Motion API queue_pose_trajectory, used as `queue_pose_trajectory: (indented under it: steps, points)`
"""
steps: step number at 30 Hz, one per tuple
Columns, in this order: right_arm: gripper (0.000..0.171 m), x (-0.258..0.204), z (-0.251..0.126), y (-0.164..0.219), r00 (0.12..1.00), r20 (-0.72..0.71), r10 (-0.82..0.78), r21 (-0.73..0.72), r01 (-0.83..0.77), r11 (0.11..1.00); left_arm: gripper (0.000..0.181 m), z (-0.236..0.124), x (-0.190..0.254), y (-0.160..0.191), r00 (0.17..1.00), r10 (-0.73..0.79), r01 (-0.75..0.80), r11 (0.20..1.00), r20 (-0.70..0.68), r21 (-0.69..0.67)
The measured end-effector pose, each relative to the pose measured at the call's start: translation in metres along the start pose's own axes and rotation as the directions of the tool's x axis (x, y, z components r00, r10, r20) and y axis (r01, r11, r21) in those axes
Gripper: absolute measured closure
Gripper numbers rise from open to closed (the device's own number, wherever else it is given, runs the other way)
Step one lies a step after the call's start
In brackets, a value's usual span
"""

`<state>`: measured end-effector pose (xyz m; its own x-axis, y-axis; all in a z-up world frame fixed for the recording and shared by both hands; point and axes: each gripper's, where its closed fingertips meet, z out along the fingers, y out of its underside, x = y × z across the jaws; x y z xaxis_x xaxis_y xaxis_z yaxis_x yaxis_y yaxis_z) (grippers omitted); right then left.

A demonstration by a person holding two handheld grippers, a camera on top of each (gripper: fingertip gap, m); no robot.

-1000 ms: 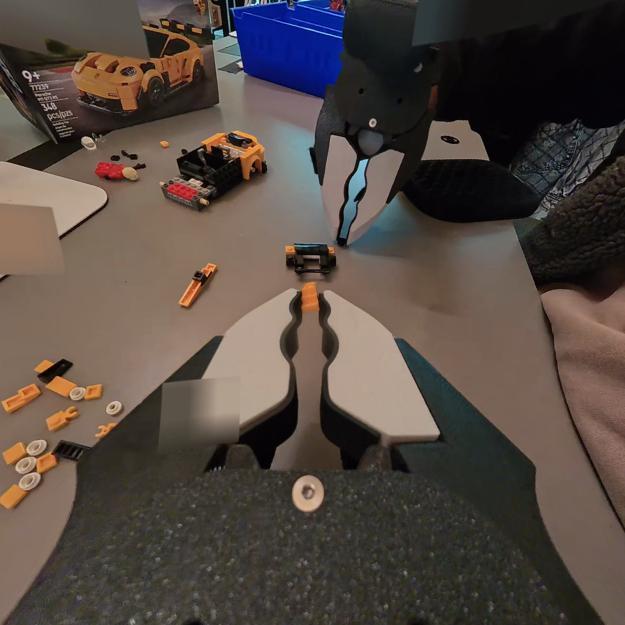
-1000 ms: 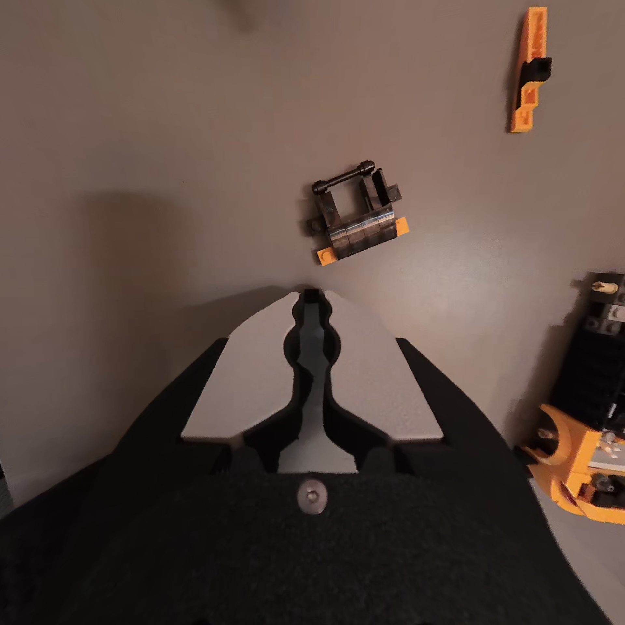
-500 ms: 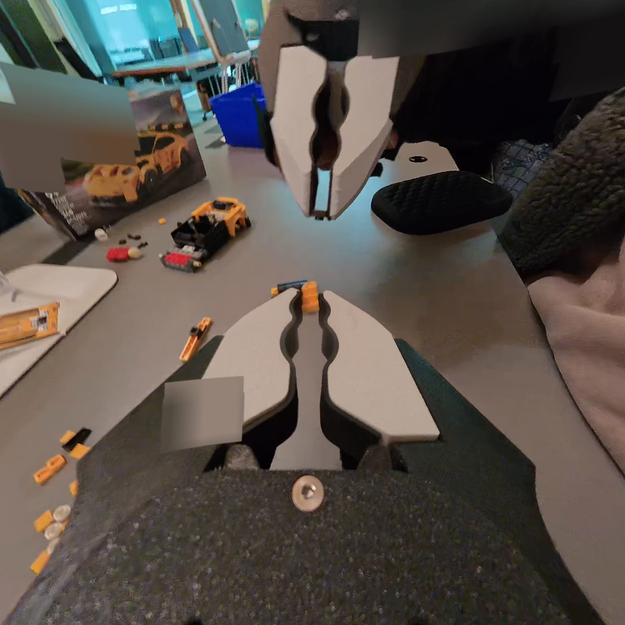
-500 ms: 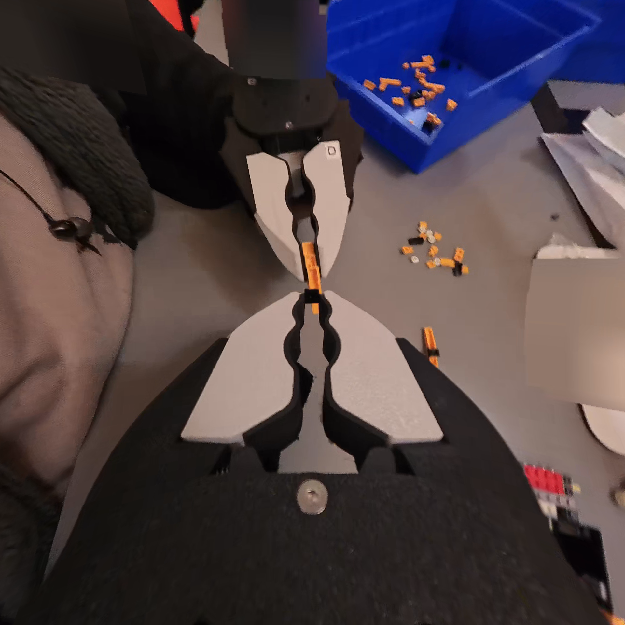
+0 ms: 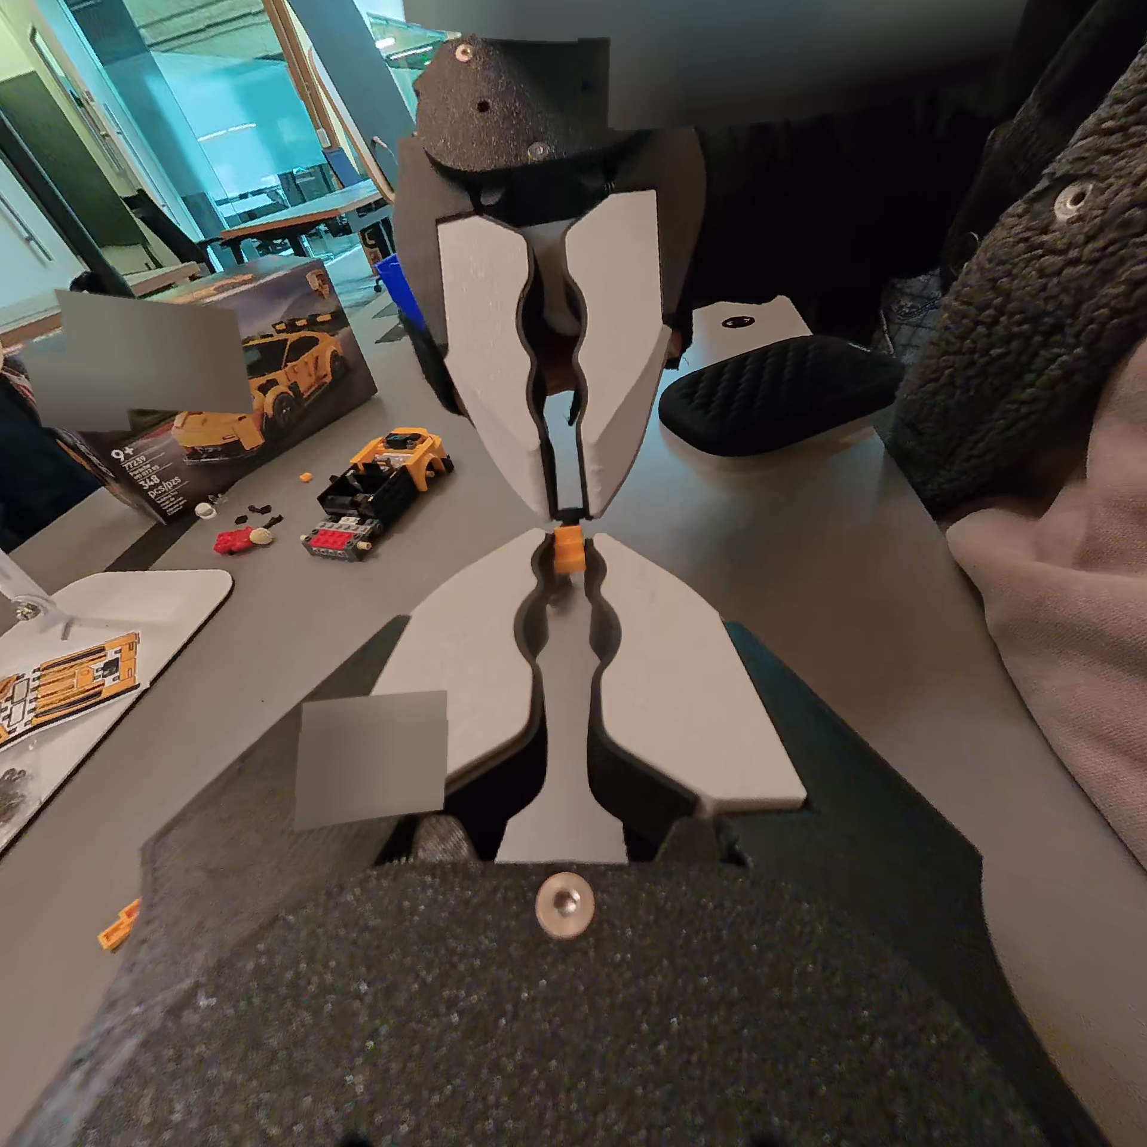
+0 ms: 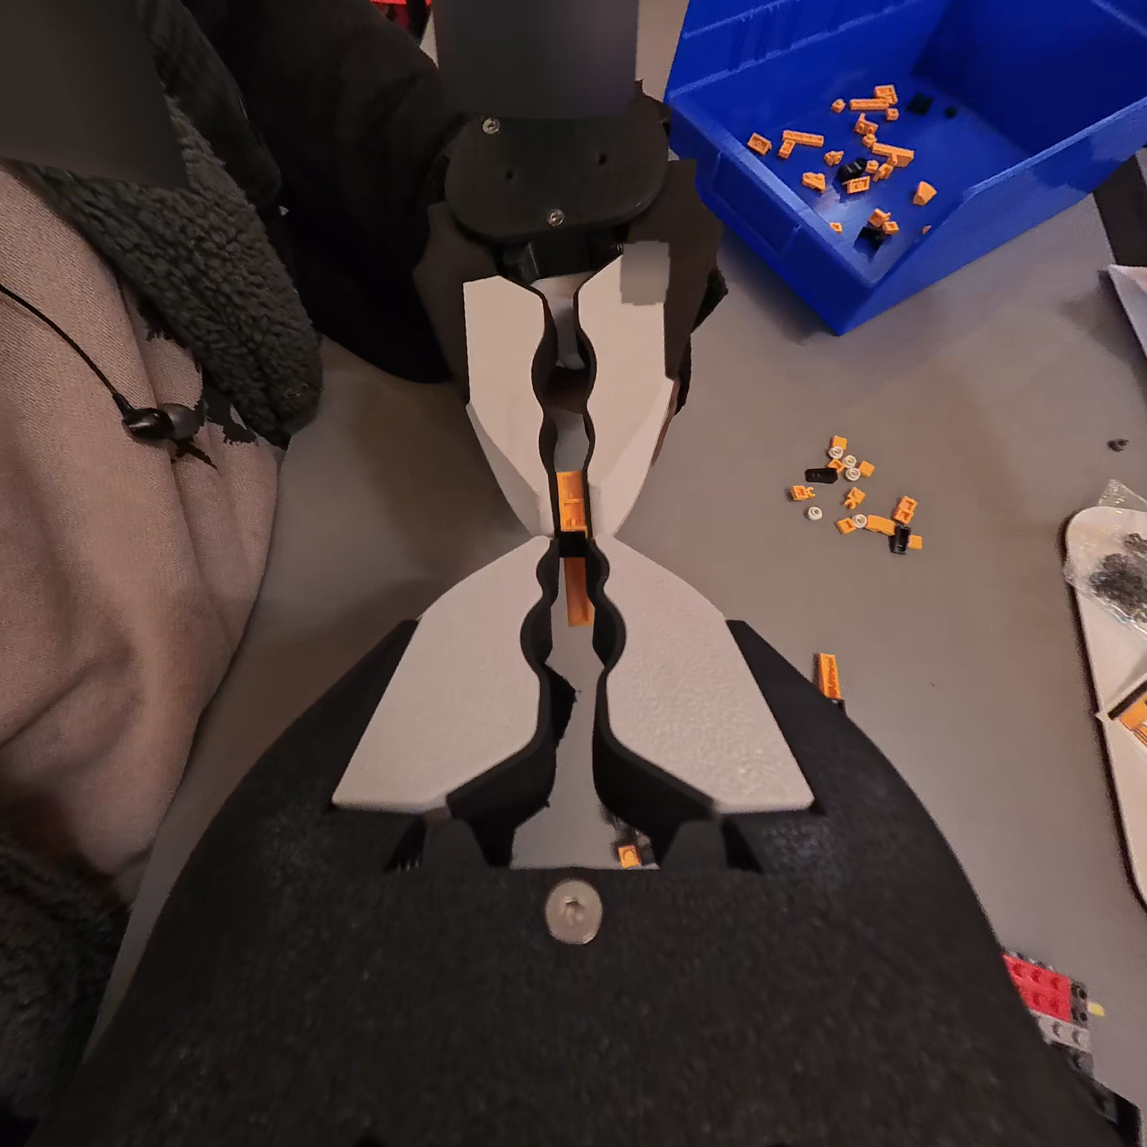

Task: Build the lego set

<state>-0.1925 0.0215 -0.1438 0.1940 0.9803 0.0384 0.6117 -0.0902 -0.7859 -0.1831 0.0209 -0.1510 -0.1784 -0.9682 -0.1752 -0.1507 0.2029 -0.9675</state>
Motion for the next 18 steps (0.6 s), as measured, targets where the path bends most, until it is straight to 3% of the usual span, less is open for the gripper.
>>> queue_pose_trajectory:
  steps: [9,18]
  points:
    - [0.163,-0.004,0.001,0.001,1.0,0.025,0.017,-0.013,-0.016,1.0,0.174,0.0,0.004,-0.001,1.0,0.003,-0.003,1.0,-0.01,-0.014]
    - [0.163,-0.006,0.004,0.014,0.999,0.044,0.021,-0.206,-0.011,0.979,0.173,0.007,0.008,0.009,1.0,0.018,-0.019,0.996,-0.013,-0.091]
